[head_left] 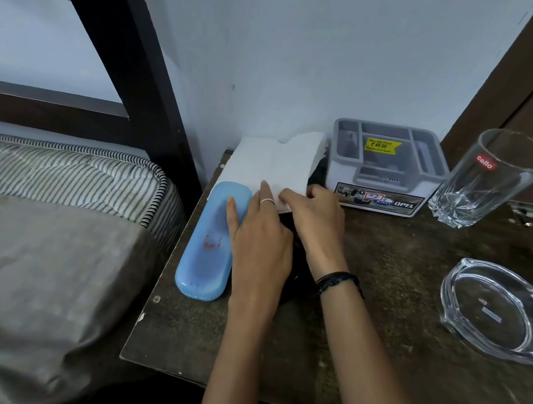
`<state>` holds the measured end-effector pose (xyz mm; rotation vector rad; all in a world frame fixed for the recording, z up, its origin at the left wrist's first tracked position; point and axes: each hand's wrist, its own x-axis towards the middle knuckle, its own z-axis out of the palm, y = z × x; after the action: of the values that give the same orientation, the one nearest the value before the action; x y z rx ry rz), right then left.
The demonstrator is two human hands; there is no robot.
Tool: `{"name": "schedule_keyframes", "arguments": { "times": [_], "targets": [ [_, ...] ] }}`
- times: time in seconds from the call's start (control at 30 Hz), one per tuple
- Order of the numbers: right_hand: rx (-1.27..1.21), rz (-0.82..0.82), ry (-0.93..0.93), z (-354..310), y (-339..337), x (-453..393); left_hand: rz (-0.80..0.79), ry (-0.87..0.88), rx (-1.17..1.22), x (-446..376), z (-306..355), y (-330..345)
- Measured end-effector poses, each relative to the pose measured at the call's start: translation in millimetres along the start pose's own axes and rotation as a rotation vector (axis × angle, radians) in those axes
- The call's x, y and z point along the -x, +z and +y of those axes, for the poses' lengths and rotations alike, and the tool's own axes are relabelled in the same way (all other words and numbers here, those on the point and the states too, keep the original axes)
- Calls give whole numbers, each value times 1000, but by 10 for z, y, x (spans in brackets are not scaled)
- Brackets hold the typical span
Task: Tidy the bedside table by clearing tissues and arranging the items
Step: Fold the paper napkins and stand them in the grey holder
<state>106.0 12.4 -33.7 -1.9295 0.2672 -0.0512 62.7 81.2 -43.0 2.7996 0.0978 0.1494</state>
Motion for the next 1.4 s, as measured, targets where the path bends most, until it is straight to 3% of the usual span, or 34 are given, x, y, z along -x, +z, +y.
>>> {"name": "schedule_keyframes", "arguments": {
  "times": [0.1, 0.3, 0.47, 0.6, 0.73, 0.93, 1.07, 1.2, 1.4],
  "targets": [
    [-124, 29, -62, -47, -19, 79, 83, -80, 159, -17, -85, -13],
    [-35, 109, -262, -144, -456, 275, 262, -180, 815, 47, 65, -228],
    [-310, 63, -114, -131, -1051, 505, 251, -116, 962, 171, 282, -282],
    [-356, 69, 124, 218, -1331, 784, 170, -104, 956, 352, 489, -244],
    [-184, 21, 186, 466, -1479, 1000, 137, -84, 842, 544, 645, -167],
    [313, 22, 100, 437, -1491, 1016, 79, 85, 695, 649, 744, -44],
    [531, 180, -107, 376, -1417, 1023, 14, 149, 665, 645, 829, 75],
    [577, 288, -190, 384, -1384, 946, -72, 147, 675, 610, 848, 230],
    [430, 328, -226, 508, -1374, 857, -73, 83, 631, 490, 848, 367]
  ]
}}
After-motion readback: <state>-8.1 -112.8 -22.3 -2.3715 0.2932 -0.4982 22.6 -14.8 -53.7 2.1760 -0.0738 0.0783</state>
